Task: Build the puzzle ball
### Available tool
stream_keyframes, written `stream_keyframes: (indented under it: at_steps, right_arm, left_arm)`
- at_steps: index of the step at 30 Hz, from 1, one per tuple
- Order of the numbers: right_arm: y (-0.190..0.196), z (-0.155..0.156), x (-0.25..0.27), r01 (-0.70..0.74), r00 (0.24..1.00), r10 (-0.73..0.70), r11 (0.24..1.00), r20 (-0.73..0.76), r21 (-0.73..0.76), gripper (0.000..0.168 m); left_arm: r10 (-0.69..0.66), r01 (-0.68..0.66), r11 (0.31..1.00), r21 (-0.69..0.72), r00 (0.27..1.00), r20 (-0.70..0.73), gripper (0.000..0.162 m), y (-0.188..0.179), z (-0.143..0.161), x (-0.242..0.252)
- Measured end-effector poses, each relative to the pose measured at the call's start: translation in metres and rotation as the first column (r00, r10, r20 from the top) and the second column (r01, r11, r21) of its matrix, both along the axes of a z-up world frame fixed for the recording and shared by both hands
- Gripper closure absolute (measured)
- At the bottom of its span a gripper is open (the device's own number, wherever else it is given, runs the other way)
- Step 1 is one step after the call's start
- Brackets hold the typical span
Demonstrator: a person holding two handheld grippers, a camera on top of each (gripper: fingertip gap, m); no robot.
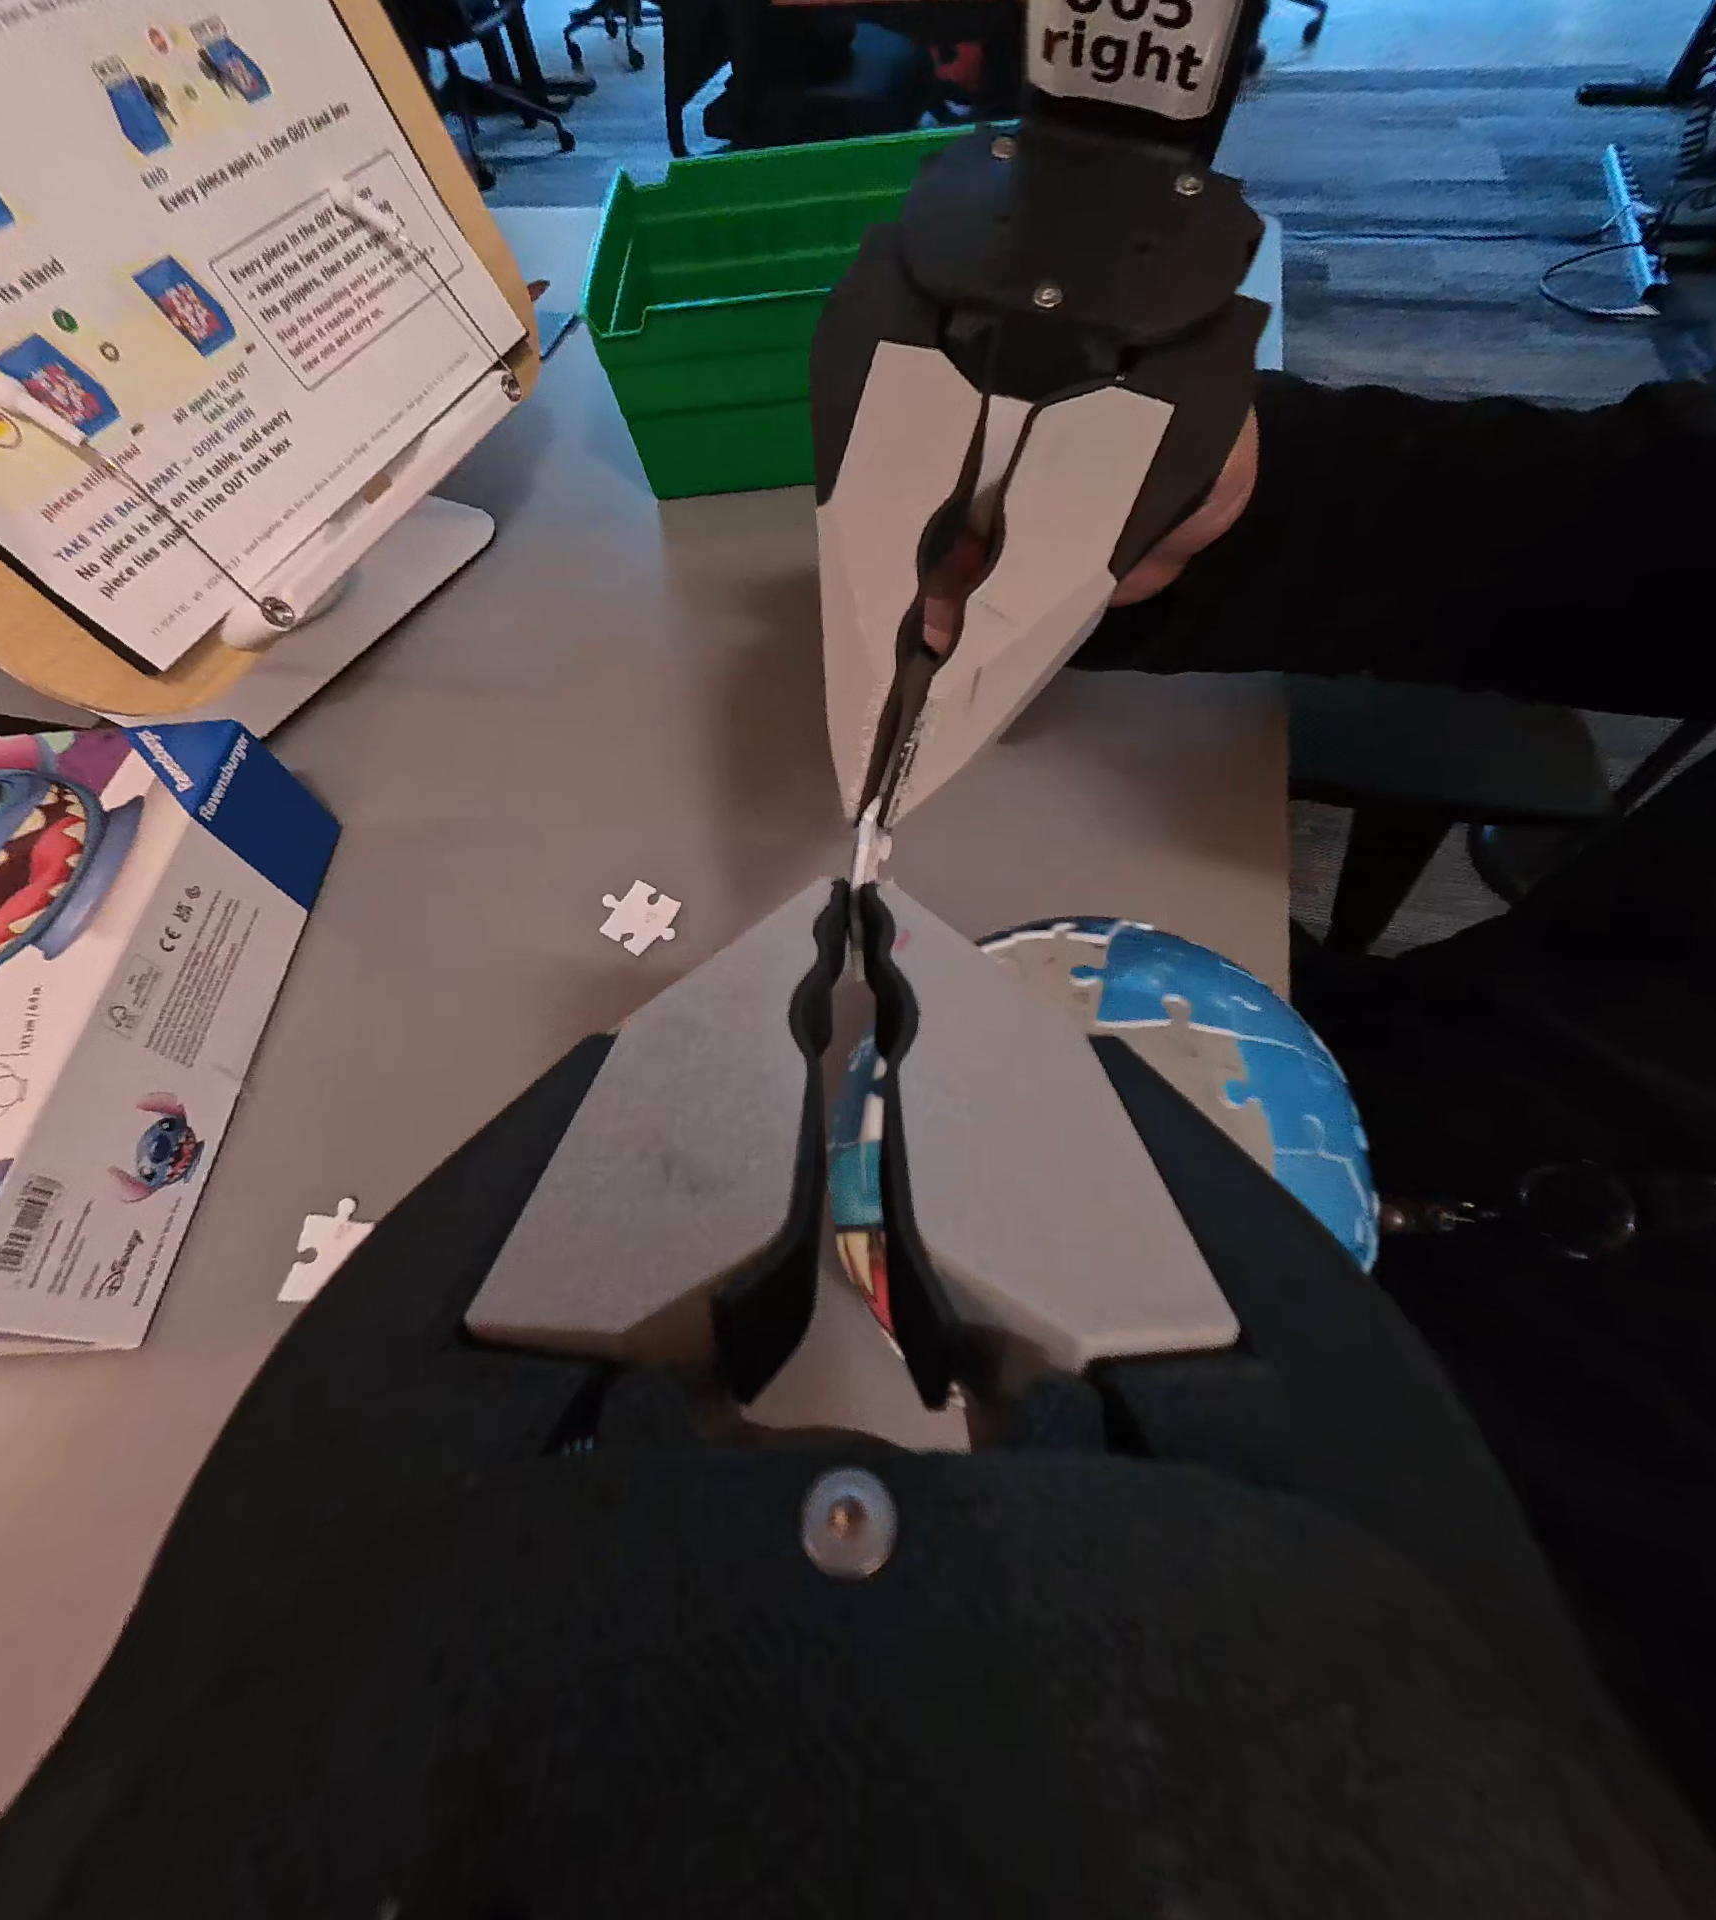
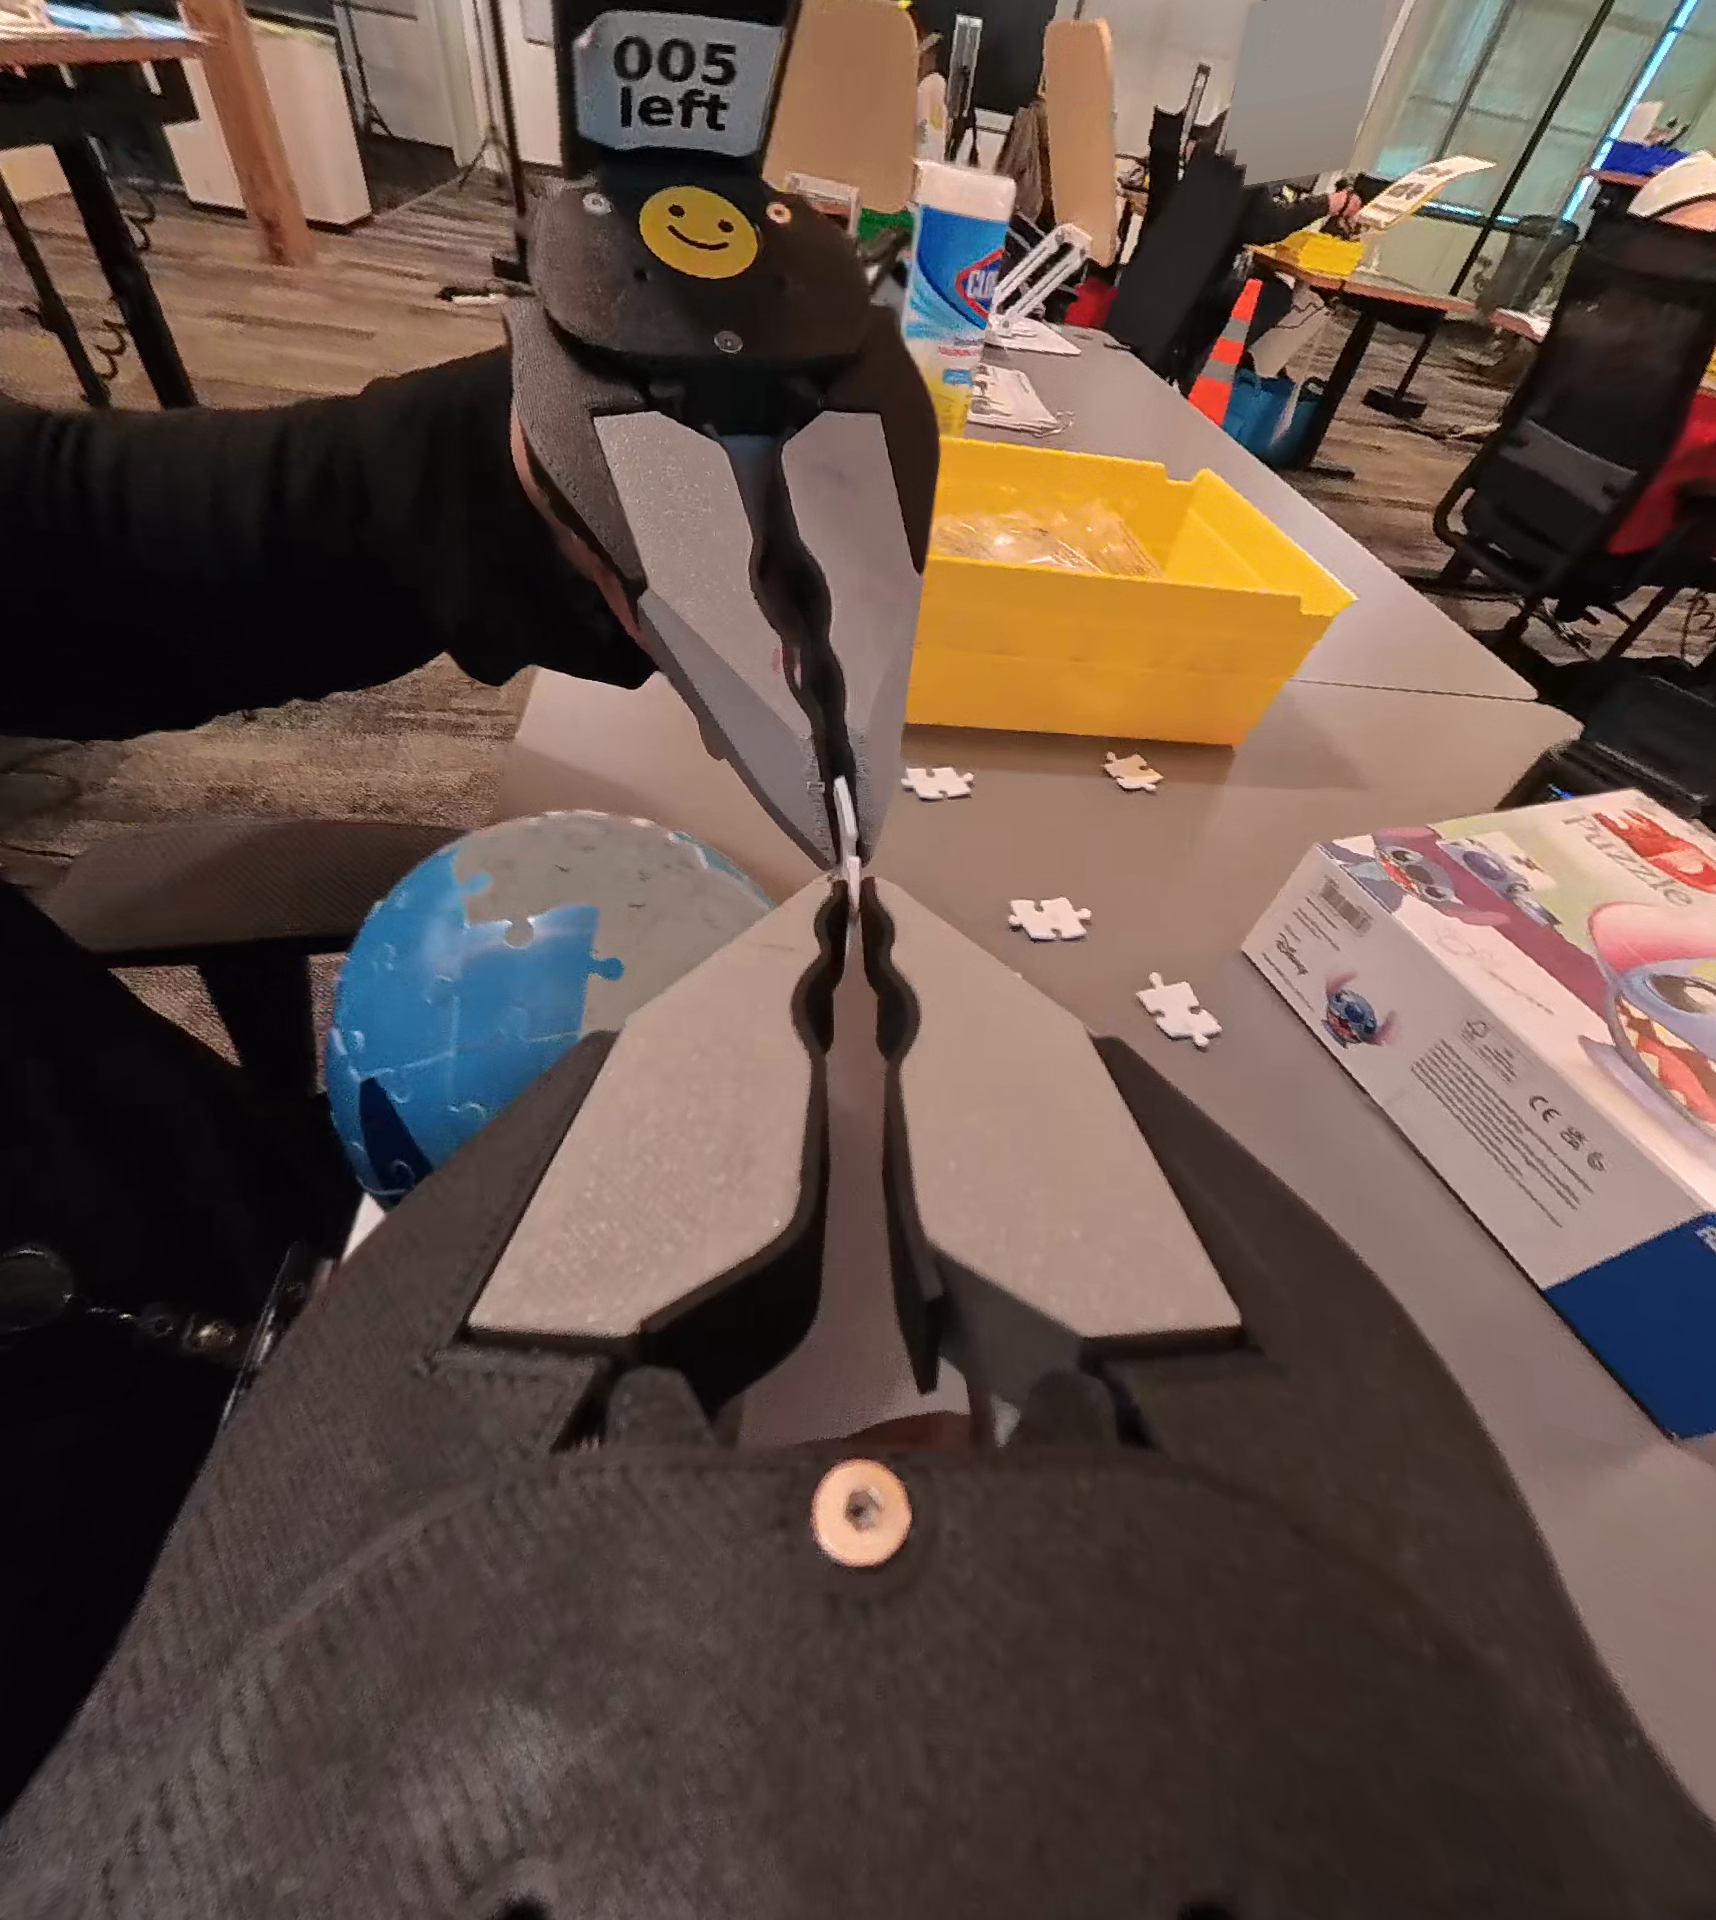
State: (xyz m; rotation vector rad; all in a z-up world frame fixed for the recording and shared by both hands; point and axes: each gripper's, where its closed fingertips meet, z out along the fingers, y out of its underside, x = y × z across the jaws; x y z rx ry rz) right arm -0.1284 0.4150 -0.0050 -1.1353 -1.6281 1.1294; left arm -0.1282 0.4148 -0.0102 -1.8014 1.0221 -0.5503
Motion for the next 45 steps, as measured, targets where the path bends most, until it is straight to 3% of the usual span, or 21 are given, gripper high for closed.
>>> stream_keyframes:
  at_steps: [3,5,7,20,27,38,39,42,45]
  right_arm:
    - [-0.007,0.003,0.000,-0.019,1.000,0.019,1.000,0.010,-0.018,0.167]
    - [-0.009,0.001,0.000,-0.022,1.000,0.022,1.000,0.022,-0.021,0.156]
    - [-0.012,0.001,0.001,-0.040,0.999,0.041,0.999,0.011,-0.015,0.168]
    - [-0.005,-0.004,0.002,-0.056,0.998,0.056,0.998,0.001,-0.008,0.168]
    - [-0.005,0.000,0.003,-0.071,0.997,0.069,0.995,-0.024,-0.067,0.167]
    - [-0.011,-0.009,-0.011,-0.098,0.994,0.100,0.993,0.036,-0.066,0.168]
    - [-0.009,-0.010,-0.012,-0.095,0.994,0.098,0.993,0.040,-0.067,0.168]
    - [-0.004,-0.013,-0.011,-0.087,0.995,0.090,0.994,0.051,-0.060,0.168]
    - [0.001,-0.018,-0.009,-0.079,0.994,0.084,0.995,0.076,-0.060,0.168]
  left_arm:
    - [0.007,-0.007,1.000,0.024,1.000,0.003,0.162,-0.007,0.006,0.001]
    - [0.015,-0.016,0.999,0.043,1.000,0.006,0.162,-0.009,0.010,0.001]
    - [0.015,-0.015,0.999,0.041,1.000,0.009,0.162,-0.011,0.011,0.003]
    - [0.058,-0.055,0.998,0.024,0.989,-0.134,0.162,-0.002,-0.004,0.005]
    - [0.069,-0.066,0.994,0.086,0.997,-0.029,0.162,-0.004,0.008,0.005]
    - [0.062,-0.061,0.998,-0.018,0.997,0.038,0.162,-0.010,-0.007,-0.010]
    - [0.065,-0.064,0.997,-0.035,0.998,0.025,0.160,-0.010,-0.010,-0.011]
    - [0.089,-0.089,0.996,-0.026,0.996,-0.021,0.134,-0.009,-0.015,-0.022]
    - [0.100,-0.100,0.995,-0.012,0.995,0.022,0.133,-0.013,-0.005,-0.038]
